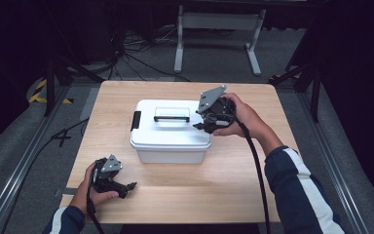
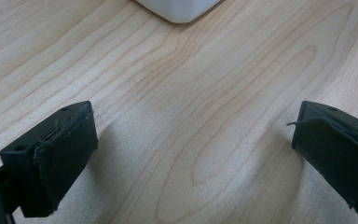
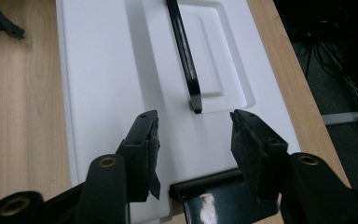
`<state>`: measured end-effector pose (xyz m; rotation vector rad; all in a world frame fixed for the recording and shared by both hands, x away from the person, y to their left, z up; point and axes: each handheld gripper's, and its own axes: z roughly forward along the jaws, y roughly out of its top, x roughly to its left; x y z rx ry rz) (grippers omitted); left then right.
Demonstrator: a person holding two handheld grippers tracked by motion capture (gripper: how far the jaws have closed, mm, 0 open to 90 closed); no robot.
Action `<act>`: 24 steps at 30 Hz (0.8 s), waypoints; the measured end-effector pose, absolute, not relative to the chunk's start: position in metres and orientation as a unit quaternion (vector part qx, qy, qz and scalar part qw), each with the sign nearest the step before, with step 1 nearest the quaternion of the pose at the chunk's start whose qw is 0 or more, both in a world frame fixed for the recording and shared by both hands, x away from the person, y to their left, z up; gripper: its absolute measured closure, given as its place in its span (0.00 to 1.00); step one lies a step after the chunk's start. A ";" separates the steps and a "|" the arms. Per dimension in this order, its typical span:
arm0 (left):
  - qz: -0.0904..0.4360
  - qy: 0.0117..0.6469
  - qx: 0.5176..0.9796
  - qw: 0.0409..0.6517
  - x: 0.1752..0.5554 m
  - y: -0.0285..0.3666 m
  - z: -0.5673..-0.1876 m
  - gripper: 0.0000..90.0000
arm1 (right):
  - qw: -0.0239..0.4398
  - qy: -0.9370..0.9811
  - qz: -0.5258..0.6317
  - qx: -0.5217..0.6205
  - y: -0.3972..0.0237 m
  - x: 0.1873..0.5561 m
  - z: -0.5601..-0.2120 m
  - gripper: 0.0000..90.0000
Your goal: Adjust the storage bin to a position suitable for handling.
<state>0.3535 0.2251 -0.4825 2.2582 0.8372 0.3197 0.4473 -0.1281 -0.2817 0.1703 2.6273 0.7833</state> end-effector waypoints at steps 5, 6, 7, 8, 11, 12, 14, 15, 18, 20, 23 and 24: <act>0.123 0.323 0.871 0.349 0.354 0.225 -0.483 0.01 | 0.197 0.941 0.268 0.053 -0.117 0.449 -0.282 0.61; 0.123 0.323 0.871 0.348 0.354 0.225 -0.483 0.01 | 0.196 0.942 0.267 0.051 -0.116 0.449 -0.282 0.62; 0.123 0.323 0.871 0.348 0.353 0.225 -0.483 0.01 | 0.194 0.943 0.265 0.048 -0.114 0.449 -0.282 0.63; 0.123 0.323 0.871 0.348 0.353 0.225 -0.483 0.01 | 0.191 0.945 0.262 0.045 -0.111 0.450 -0.282 0.63; 0.123 0.323 0.871 0.349 0.353 0.225 -0.483 0.01 | 0.188 0.949 0.252 0.037 -0.105 0.451 -0.283 0.64; 0.123 0.323 0.871 0.349 0.354 0.225 -0.483 0.01 | 0.190 0.948 0.251 0.039 -0.103 0.452 -0.283 0.64; 0.123 0.323 0.871 0.349 0.354 0.225 -0.483 0.01 | 0.187 0.949 0.250 0.036 -0.099 0.453 -0.283 0.64; 0.123 0.323 0.871 0.349 0.354 0.225 -0.483 0.01 | 0.187 0.950 0.247 0.033 -0.097 0.453 -0.283 0.65; 0.123 0.323 0.871 0.349 0.354 0.225 -0.483 0.01 | 0.186 0.953 0.239 0.024 -0.092 0.455 -0.284 0.66; 0.123 0.323 0.871 0.348 0.354 0.225 -0.483 0.01 | 0.189 0.954 0.233 0.020 -0.088 0.456 -0.284 0.67; 0.123 0.322 0.872 0.348 0.354 0.225 -0.482 0.01 | 0.189 0.955 0.226 0.020 -0.084 0.457 -0.283 0.69; 0.123 0.322 0.872 0.348 0.354 0.225 -0.482 0.01 | 0.192 0.956 0.223 0.020 -0.083 0.458 -0.283 0.70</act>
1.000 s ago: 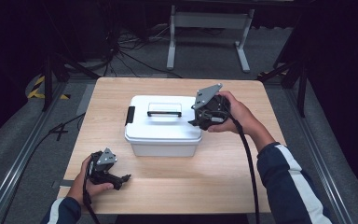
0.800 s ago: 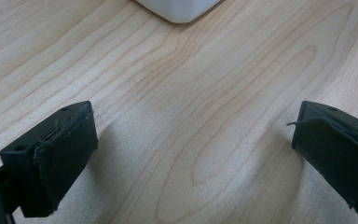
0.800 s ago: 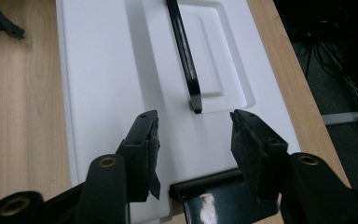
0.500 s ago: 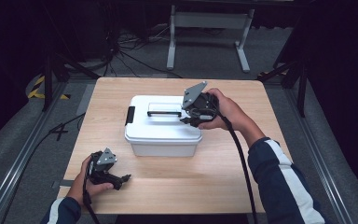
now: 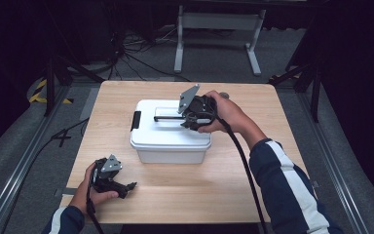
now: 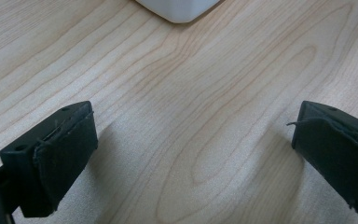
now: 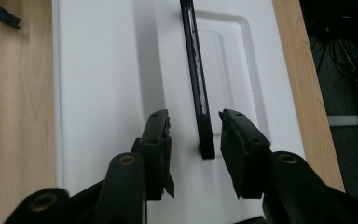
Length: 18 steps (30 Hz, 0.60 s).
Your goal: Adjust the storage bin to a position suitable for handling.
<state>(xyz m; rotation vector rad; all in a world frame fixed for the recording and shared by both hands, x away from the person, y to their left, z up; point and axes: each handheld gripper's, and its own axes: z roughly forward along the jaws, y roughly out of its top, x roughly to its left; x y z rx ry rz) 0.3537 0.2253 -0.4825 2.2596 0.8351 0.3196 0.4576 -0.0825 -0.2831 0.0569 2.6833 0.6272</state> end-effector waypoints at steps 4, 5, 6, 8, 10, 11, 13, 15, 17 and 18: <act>0.123 0.322 0.872 0.348 0.354 0.225 -0.482 0.01 | 0.189 0.958 0.217 0.016 -0.077 0.460 -0.283 0.72; 0.122 0.322 0.872 0.348 0.354 0.225 -0.482 0.01 | 0.190 0.958 0.213 0.018 -0.075 0.460 -0.283 0.73; 0.122 0.322 0.872 0.348 0.354 0.225 -0.482 0.01 | 0.191 0.958 0.213 0.017 -0.073 0.461 -0.283 0.74; 0.122 0.322 0.872 0.348 0.354 0.225 -0.482 0.01 | 0.190 0.959 0.209 0.012 -0.070 0.463 -0.283 0.75; 0.122 0.321 0.872 0.348 0.354 0.226 -0.482 0.01 | 0.188 0.961 0.201 0.015 -0.068 0.464 -0.284 0.78; 0.122 0.321 0.872 0.348 0.354 0.226 -0.482 0.01 | 0.185 0.963 0.196 0.014 -0.066 0.466 -0.284 0.80; 0.122 0.321 0.873 0.348 0.354 0.226 -0.482 0.01 | 0.186 0.963 0.193 0.013 -0.065 0.467 -0.285 0.83; 0.122 0.321 0.873 0.348 0.354 0.226 -0.482 0.01 | 0.186 0.965 0.185 0.012 -0.063 0.469 -0.286 0.85; 0.122 0.321 0.872 0.348 0.354 0.226 -0.482 0.01 | 0.185 0.967 0.178 0.006 -0.061 0.470 -0.288 0.88; 0.122 0.321 0.872 0.348 0.354 0.226 -0.482 0.01 | 0.187 0.966 0.177 0.007 -0.060 0.470 -0.289 0.91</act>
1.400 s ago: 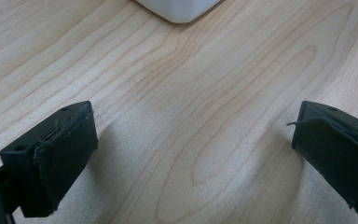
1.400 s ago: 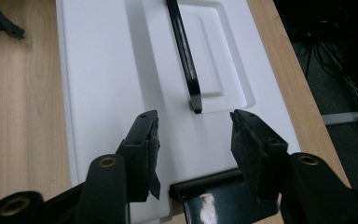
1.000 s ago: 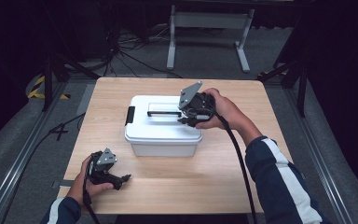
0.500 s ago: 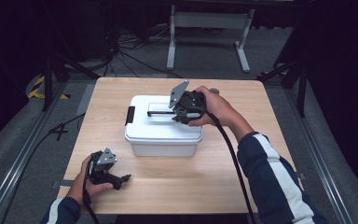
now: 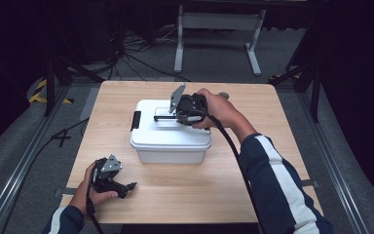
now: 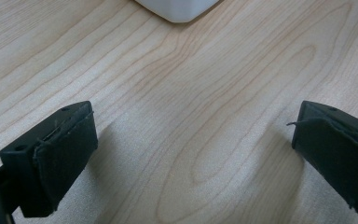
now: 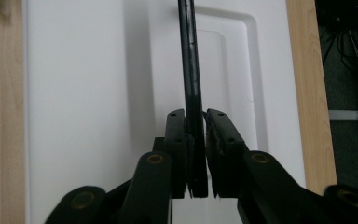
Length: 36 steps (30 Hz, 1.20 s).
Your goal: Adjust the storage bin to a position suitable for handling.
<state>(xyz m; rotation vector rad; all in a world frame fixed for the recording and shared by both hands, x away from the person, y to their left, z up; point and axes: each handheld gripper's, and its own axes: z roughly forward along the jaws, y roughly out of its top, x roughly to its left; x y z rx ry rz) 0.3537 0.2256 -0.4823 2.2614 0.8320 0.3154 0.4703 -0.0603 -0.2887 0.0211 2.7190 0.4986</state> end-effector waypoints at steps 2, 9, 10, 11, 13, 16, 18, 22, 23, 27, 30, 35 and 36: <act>0.122 0.321 0.873 0.348 0.354 0.226 -0.482 0.01 | 0.188 0.966 0.178 0.008 -0.060 0.471 -0.289 0.91; 0.122 0.320 0.873 0.348 0.354 0.226 -0.482 0.01 | 0.193 0.964 0.180 0.005 -0.061 0.470 -0.289 0.93; 0.122 0.321 0.872 0.348 0.354 0.226 -0.482 0.01 | 0.196 0.964 0.179 0.002 -0.061 0.470 -0.288 0.93; 0.122 0.321 0.873 0.348 0.354 0.226 -0.482 0.01 | 0.201 0.962 0.184 0.000 -0.061 0.470 -0.289 0.93; 0.121 0.321 0.873 0.348 0.354 0.226 -0.482 0.01 | 0.200 0.963 0.183 0.001 -0.061 0.470 -0.289 0.93; 0.122 0.321 0.872 0.348 0.354 0.226 -0.482 0.01 | 0.199 0.961 0.190 -0.001 -0.061 0.469 -0.288 0.93; 0.122 0.321 0.873 0.348 0.354 0.226 -0.482 0.01 | 0.200 0.961 0.191 -0.006 -0.061 0.469 -0.288 0.93; 0.122 0.320 0.873 0.348 0.354 0.226 -0.482 0.01 | 0.201 0.961 0.192 -0.008 -0.061 0.468 -0.287 0.94; 0.122 0.320 0.873 0.348 0.354 0.226 -0.482 0.01 | 0.201 0.960 0.194 -0.009 -0.061 0.468 -0.286 0.94; 0.122 0.320 0.873 0.348 0.354 0.226 -0.482 0.01 | 0.203 0.959 0.197 -0.013 -0.061 0.468 -0.285 0.94; 0.122 0.320 0.873 0.348 0.354 0.226 -0.482 0.01 | 0.206 0.958 0.199 -0.010 -0.063 0.467 -0.282 0.94; 0.120 0.321 0.873 0.348 0.354 0.226 -0.482 0.01 | 0.212 0.956 0.202 -0.011 -0.064 0.465 -0.278 0.94; 0.122 0.320 0.873 0.348 0.354 0.226 -0.482 0.01 | 0.214 0.956 0.203 -0.013 -0.064 0.465 -0.277 0.94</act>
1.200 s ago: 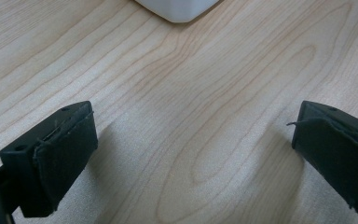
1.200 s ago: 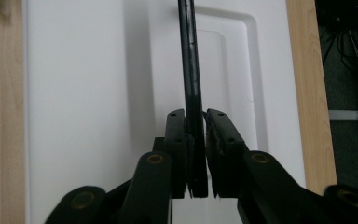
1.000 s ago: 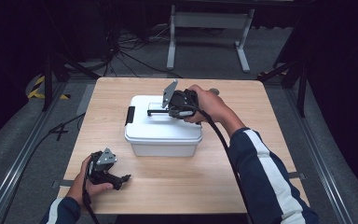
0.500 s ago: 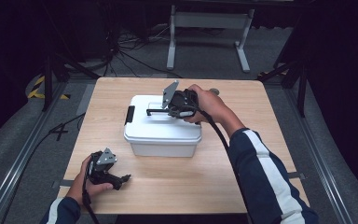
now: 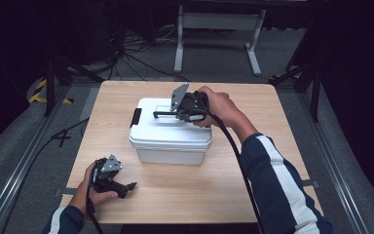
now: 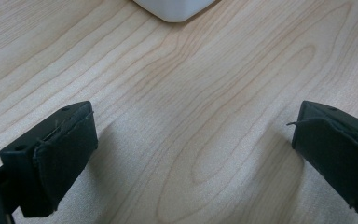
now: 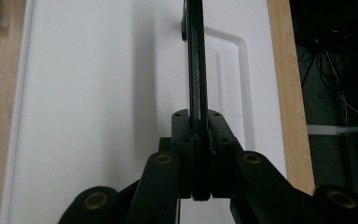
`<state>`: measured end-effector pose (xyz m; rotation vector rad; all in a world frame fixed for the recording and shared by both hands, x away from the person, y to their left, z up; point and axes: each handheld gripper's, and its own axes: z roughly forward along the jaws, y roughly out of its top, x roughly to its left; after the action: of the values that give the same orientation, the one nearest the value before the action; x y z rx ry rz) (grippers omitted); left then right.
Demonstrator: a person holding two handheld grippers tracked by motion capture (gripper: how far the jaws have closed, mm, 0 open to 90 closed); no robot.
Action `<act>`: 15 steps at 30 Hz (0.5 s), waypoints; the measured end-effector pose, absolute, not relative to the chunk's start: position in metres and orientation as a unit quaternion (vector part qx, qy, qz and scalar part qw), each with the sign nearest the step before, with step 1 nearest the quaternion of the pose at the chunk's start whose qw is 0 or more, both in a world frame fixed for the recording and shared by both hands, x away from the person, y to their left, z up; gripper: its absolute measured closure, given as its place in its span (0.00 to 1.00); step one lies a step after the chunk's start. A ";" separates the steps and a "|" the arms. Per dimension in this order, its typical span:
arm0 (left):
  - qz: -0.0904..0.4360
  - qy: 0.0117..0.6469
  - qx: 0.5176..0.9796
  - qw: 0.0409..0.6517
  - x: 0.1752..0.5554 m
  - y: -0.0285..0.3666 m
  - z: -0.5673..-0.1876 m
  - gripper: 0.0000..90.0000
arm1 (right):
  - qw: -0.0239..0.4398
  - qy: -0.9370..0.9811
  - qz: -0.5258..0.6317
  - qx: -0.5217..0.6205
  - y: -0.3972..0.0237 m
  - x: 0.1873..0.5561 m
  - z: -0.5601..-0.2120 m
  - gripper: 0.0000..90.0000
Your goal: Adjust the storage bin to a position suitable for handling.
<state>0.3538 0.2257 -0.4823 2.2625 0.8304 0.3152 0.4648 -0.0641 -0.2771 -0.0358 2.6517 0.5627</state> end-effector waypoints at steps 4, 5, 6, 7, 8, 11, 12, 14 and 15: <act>0.122 0.320 0.873 0.348 0.354 0.226 -0.482 0.01 | 0.217 0.953 0.213 -0.021 -0.065 0.462 -0.270 0.94; 0.122 0.320 0.873 0.348 0.354 0.226 -0.482 0.01 | 0.219 0.953 0.211 -0.018 -0.065 0.460 -0.269 0.94; 0.121 0.320 0.873 0.348 0.354 0.226 -0.482 0.01 | 0.220 0.953 0.209 -0.016 -0.065 0.459 -0.268 0.94; 0.121 0.320 0.873 0.348 0.354 0.226 -0.482 0.01 | 0.222 0.952 0.210 -0.026 -0.064 0.460 -0.267 0.94; 0.123 0.320 0.873 0.348 0.354 0.226 -0.482 0.01 | 0.219 0.953 0.210 -0.021 -0.065 0.459 -0.266 0.94; 0.122 0.320 0.873 0.348 0.354 0.226 -0.482 0.01 | 0.223 0.951 0.214 -0.029 -0.065 0.459 -0.264 0.94; 0.122 0.320 0.873 0.348 0.354 0.226 -0.482 0.01 | 0.223 0.951 0.213 -0.030 -0.065 0.459 -0.263 0.94; 0.122 0.320 0.873 0.348 0.354 0.226 -0.482 0.01 | 0.224 0.951 0.212 -0.026 -0.066 0.458 -0.262 0.94; 0.122 0.320 0.873 0.348 0.354 0.226 -0.482 0.01 | 0.225 0.950 0.213 -0.027 -0.067 0.458 -0.261 0.94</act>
<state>0.3538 0.2258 -0.4822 2.2636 0.8296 0.3172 0.4581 -0.0665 -0.2612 -0.0753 2.6219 0.5877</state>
